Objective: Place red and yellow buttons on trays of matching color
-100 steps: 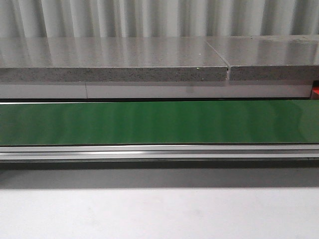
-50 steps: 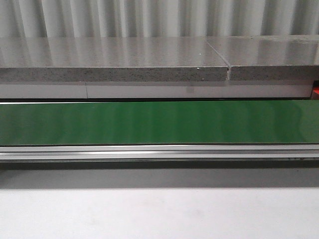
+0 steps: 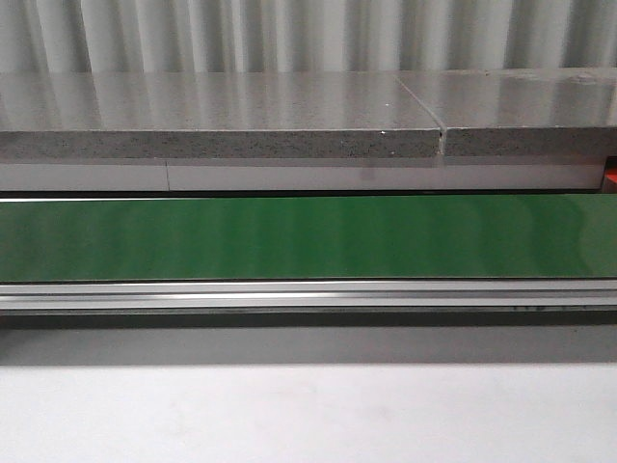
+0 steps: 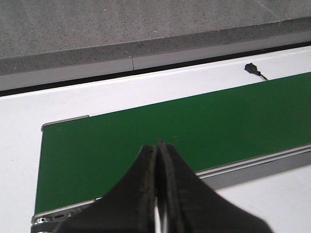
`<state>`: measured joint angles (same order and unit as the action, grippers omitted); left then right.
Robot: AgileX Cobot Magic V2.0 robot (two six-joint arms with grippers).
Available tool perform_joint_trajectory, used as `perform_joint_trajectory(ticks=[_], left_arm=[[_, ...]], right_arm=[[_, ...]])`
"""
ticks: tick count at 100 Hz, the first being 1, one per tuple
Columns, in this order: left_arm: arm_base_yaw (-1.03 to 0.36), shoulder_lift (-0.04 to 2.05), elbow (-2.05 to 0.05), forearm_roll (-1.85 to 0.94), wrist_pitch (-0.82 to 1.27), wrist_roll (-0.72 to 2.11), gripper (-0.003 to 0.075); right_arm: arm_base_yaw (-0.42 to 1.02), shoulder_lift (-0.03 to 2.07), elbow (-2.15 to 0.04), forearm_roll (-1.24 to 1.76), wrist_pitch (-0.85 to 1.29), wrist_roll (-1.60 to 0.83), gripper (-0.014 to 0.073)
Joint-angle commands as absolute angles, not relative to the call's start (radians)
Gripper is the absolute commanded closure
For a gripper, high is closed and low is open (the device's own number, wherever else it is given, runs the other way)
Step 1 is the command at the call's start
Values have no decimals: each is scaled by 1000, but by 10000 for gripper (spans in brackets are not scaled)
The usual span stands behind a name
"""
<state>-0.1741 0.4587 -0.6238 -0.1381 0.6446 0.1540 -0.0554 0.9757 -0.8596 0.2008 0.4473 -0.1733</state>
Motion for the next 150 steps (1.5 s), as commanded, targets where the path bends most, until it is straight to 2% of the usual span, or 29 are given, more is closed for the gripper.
perform_joint_trajectory(ticks=[1, 43, 76, 112, 150], left_arm=[[-181, 464, -653, -153, 569, 153, 741], [-181, 464, -653, -153, 569, 153, 741], [-181, 464, -653, -153, 569, 153, 741], [-181, 464, -653, -153, 568, 153, 741], [-181, 464, -653, -153, 568, 153, 741]], right_arm=[[-50, 899, -838, 201, 325, -186, 649], [-51, 621, -566, 198, 110, -186, 649], [-49, 522, -358, 198, -191, -186, 650], [9, 369, -173, 202, -251, -186, 650], [2, 342, -152, 201, -243, -194, 650]])
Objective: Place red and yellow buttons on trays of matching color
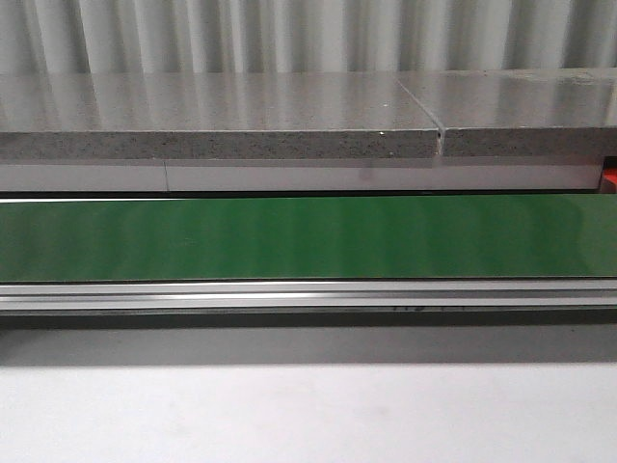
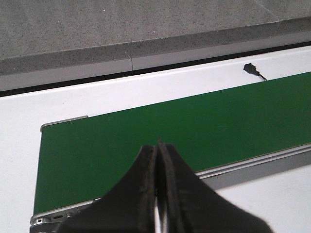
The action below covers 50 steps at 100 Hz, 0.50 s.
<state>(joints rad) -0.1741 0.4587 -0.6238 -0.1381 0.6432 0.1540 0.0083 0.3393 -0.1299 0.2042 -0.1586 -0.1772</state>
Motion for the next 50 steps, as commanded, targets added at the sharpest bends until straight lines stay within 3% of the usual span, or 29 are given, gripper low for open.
perform_joint_trajectory(ticks=[1, 13, 33, 50], left_arm=[[-181, 464, -653, -153, 568, 153, 741], [-181, 464, -653, -153, 568, 153, 741], [-181, 464, -653, -153, 568, 153, 741], [-181, 464, -653, -153, 568, 153, 741]], right_arm=[[1, 340, -151, 200, -244, -194, 650], [-27, 290, -106, 149, -234, -146, 653], [-94, 157, 9, -114, -229, 164, 653], [-98, 36, 9, -154, -59, 184, 653]])
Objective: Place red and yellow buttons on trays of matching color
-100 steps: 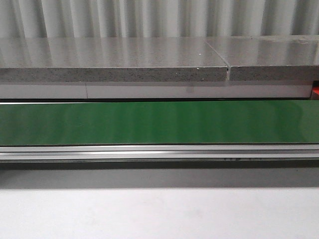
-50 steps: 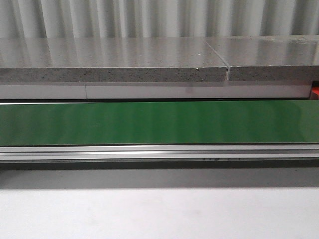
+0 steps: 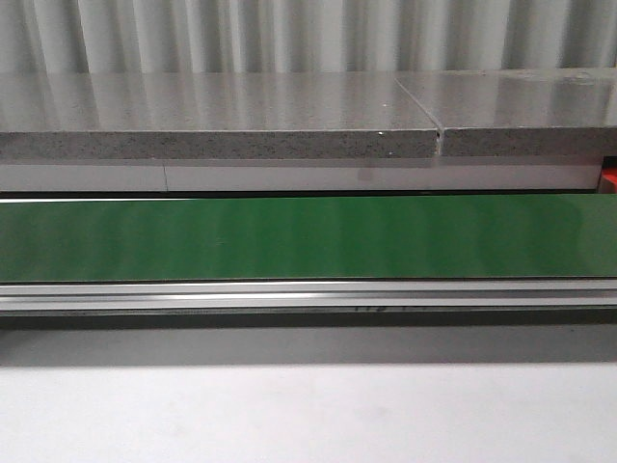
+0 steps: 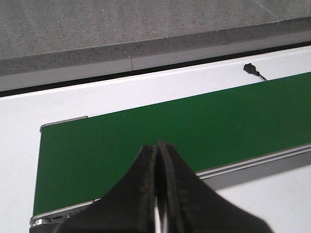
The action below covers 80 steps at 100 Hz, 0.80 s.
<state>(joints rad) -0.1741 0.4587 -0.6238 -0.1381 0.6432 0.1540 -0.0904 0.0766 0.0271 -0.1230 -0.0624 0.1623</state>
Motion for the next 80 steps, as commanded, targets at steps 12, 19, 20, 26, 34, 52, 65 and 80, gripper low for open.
perform_joint_trajectory(ticks=[12, 19, 20, 26, 34, 52, 65, 80], left_arm=[[-181, 464, -653, -153, 567, 153, 741], [-181, 462, -653, -153, 567, 153, 741], [-181, 462, -653, -153, 567, 153, 741], [-181, 462, -653, -153, 566, 153, 741], [-181, 462, -653, -153, 566, 153, 741], [-181, 462, -653, -153, 566, 153, 741], [-181, 462, -653, -153, 566, 153, 741], [-181, 462, -653, -153, 566, 153, 741]], right_arm=[[-97, -31, 10, -154, 12, 184, 653], [-97, -32, 10, -154, 32, 182, 653], [-97, -32, 10, -154, 34, 181, 653], [-95, -32, 10, -146, 42, 178, 653], [-89, -32, 10, -127, 41, 155, 653], [-88, -31, 10, -56, 38, 74, 653], [-88, -31, 10, -56, 34, 73, 653], [-88, -31, 10, -56, 38, 73, 653]])
